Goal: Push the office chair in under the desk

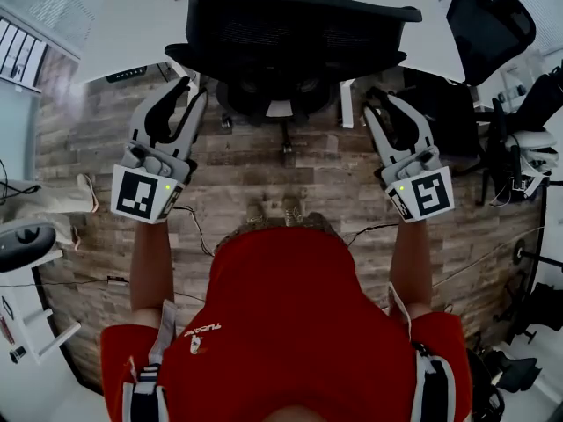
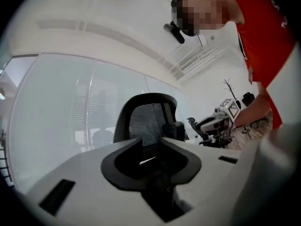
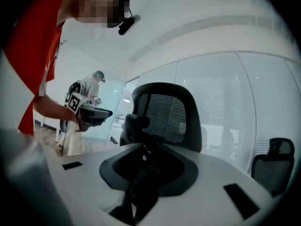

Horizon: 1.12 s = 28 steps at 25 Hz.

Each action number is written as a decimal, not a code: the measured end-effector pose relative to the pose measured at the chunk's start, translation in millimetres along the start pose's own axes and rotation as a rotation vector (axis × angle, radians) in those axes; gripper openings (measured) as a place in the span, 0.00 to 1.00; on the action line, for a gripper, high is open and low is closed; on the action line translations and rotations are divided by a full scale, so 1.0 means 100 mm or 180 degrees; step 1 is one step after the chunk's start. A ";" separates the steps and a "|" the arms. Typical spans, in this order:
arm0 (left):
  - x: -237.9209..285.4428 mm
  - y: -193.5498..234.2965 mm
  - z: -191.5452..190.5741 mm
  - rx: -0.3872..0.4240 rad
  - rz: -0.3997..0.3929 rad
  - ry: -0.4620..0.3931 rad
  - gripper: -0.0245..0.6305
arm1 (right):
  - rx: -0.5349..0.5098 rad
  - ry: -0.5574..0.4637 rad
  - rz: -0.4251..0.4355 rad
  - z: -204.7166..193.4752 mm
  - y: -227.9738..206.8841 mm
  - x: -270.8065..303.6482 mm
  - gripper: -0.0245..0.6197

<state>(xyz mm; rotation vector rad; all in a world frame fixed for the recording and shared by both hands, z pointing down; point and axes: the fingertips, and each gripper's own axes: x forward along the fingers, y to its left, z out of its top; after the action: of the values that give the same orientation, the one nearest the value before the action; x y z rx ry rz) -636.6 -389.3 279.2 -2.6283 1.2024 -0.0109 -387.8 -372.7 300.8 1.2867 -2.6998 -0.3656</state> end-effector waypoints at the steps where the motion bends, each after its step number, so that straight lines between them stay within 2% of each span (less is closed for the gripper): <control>1: 0.00 -0.07 0.03 -0.0066 -0.0001 -0.0055 0.19 | 0.0095 -0.0077 0.0006 0.03 0.08 0.01 0.19; 5: 0.02 -0.29 0.10 -0.0371 -0.0006 -0.0244 0.10 | 0.0372 -0.0291 0.0049 0.13 0.35 0.11 0.13; 11: 0.01 -0.57 0.07 -0.0664 -0.0029 -0.0353 0.05 | 0.0505 -0.0404 0.0249 0.18 0.78 0.23 0.08; 16: 0.02 -0.72 0.05 -0.0754 -0.0103 -0.0395 0.05 | 0.0715 -0.0599 0.0445 0.26 1.10 0.32 0.08; 19: 0.01 -0.79 0.08 -0.0783 -0.0144 -0.0433 0.05 | 0.0733 -0.0672 0.0518 0.33 1.23 0.34 0.08; 28: -0.03 -0.85 0.14 -0.0811 -0.0152 -0.0508 0.05 | 0.0733 -0.0731 0.0514 0.39 1.28 0.33 0.07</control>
<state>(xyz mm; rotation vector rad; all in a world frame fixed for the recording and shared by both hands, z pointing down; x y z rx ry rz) -573.8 -330.9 285.1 -2.8085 1.1536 0.3592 -512.6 -314.7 298.7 1.1279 -3.0925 -0.1993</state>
